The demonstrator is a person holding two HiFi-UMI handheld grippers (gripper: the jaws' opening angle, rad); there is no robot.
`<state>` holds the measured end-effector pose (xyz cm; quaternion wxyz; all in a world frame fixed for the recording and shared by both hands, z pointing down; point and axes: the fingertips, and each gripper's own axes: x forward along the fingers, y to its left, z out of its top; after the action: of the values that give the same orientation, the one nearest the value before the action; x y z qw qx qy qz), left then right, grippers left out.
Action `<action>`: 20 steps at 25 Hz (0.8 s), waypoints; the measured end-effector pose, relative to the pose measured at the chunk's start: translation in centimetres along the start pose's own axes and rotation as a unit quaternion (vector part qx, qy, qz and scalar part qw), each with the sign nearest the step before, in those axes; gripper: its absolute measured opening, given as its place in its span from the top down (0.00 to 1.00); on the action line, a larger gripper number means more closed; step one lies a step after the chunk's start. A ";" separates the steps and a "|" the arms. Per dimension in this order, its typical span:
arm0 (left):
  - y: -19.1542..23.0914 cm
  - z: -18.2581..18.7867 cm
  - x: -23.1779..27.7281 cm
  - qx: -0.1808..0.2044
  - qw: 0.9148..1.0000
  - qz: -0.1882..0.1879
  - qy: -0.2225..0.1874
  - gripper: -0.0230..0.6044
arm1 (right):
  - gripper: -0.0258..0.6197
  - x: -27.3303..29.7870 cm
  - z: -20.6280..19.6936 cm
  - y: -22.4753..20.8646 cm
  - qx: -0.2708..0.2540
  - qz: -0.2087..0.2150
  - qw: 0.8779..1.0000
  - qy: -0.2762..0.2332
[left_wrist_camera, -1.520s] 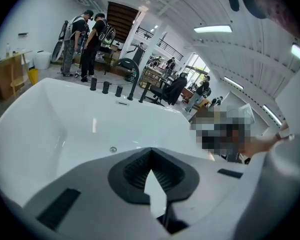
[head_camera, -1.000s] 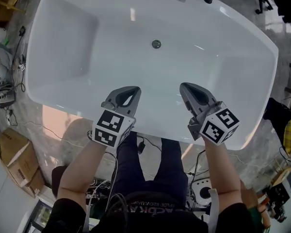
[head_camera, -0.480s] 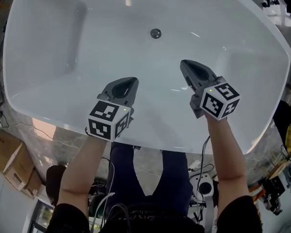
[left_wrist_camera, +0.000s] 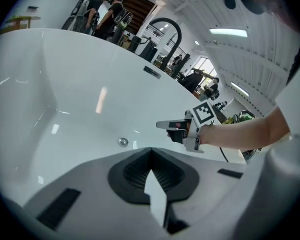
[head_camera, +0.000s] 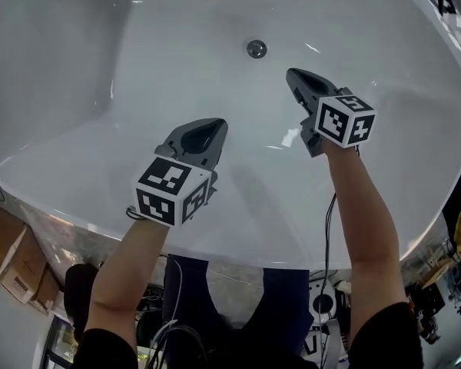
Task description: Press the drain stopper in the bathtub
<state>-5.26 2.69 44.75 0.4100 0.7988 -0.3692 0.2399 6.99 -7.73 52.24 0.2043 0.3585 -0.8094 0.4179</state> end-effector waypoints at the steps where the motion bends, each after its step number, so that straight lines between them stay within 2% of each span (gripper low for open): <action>1: 0.4 -0.1 0.2 -0.004 1.000 -0.001 0.000 0.96 | 0.94 0.9 -0.2 -0.5 0.003 -0.002 1.000 0.001; 8: 2.2 -1.2 1.8 -0.046 0.999 -0.004 -0.007 0.96 | 0.94 7.3 -2.7 -4.5 0.010 -0.015 0.999 0.026; 13: 2.7 -1.1 2.4 -0.068 0.998 -0.016 -0.009 0.96 | 0.94 11.1 -4.3 -7.2 -0.008 -0.028 0.998 0.058; 17: 3.2 -0.8 2.5 -0.075 0.997 -0.013 0.010 0.96 | 0.94 13.6 -4.8 -8.9 -0.022 -0.042 0.996 0.075; 20: 2.3 -0.9 2.9 -0.101 0.994 -0.027 0.027 0.96 | 0.94 14.9 -5.1 -10.5 -0.026 -0.058 0.994 0.085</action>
<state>-5.40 1.40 48.33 0.5047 0.7563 -0.3584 0.2120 5.20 -13.81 70.11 0.3051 0.3627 -0.7777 0.4130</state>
